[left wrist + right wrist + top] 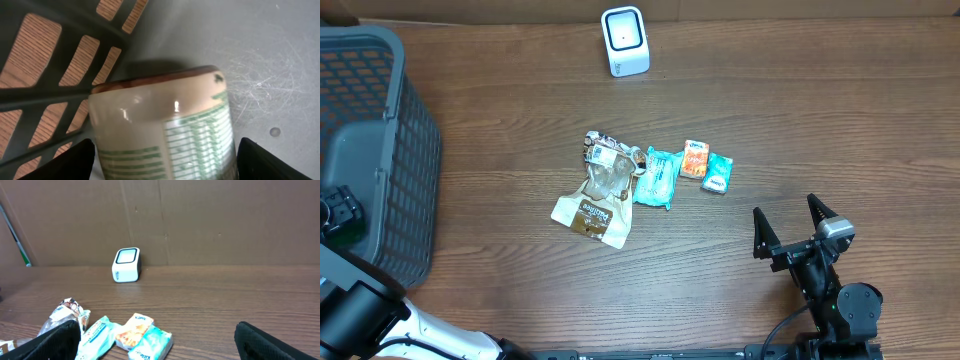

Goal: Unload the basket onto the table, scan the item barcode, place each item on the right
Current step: 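Grasp the green-lidded jar in the basket with the left gripper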

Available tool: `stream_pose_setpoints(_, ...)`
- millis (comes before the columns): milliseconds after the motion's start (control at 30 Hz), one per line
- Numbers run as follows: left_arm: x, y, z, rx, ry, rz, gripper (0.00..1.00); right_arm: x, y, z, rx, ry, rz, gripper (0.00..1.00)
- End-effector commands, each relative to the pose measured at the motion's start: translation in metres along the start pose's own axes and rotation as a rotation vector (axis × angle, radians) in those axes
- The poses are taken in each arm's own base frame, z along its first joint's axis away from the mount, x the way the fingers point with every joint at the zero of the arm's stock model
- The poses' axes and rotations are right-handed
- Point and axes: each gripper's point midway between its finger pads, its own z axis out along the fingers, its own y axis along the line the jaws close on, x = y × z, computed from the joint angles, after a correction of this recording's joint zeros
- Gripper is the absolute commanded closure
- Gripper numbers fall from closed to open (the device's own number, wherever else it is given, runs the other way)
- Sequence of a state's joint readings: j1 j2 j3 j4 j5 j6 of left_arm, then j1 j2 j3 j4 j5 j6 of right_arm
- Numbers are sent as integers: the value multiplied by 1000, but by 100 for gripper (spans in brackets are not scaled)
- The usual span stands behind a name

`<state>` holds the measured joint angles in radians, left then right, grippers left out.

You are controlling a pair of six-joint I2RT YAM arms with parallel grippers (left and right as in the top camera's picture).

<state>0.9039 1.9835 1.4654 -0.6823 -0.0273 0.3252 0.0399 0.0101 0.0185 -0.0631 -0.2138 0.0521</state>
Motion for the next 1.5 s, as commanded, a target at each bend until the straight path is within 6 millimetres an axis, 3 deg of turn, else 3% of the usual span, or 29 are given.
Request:
stream_pose_setpoints(0, 7, 1, 5, -1, 21, -20, 26, 3, 2, 0, -9, 0, 4, 0)
stream_pose_setpoints(400, 38, -9, 10, 22, 126, -133, 36, 3, 2, 0, -9, 0, 4, 0)
stream_pose_setpoints(667, 40, -10, 8, 21, 134, -184, 37, 3, 2, 0, -9, 0, 4, 0)
stream_pose_setpoints(933, 12, -5, -3, 24, 60, -270, 37, 3, 2, 0, -9, 0, 4, 0)
stream_pose_setpoints(1133, 5, -10, -7, 63, 40, -293, 53, 3, 2, 0, -9, 0, 4, 0)
stream_pose_setpoints(1333, 3, -9, -13, 64, 48, -329, 57, 3, 2, 0, -9, 0, 4, 0)
stream_pose_setpoints(1467, -13, -14, -32, 119, 32, -403, 58, 3, 2, 0, -9, 0, 4, 0)
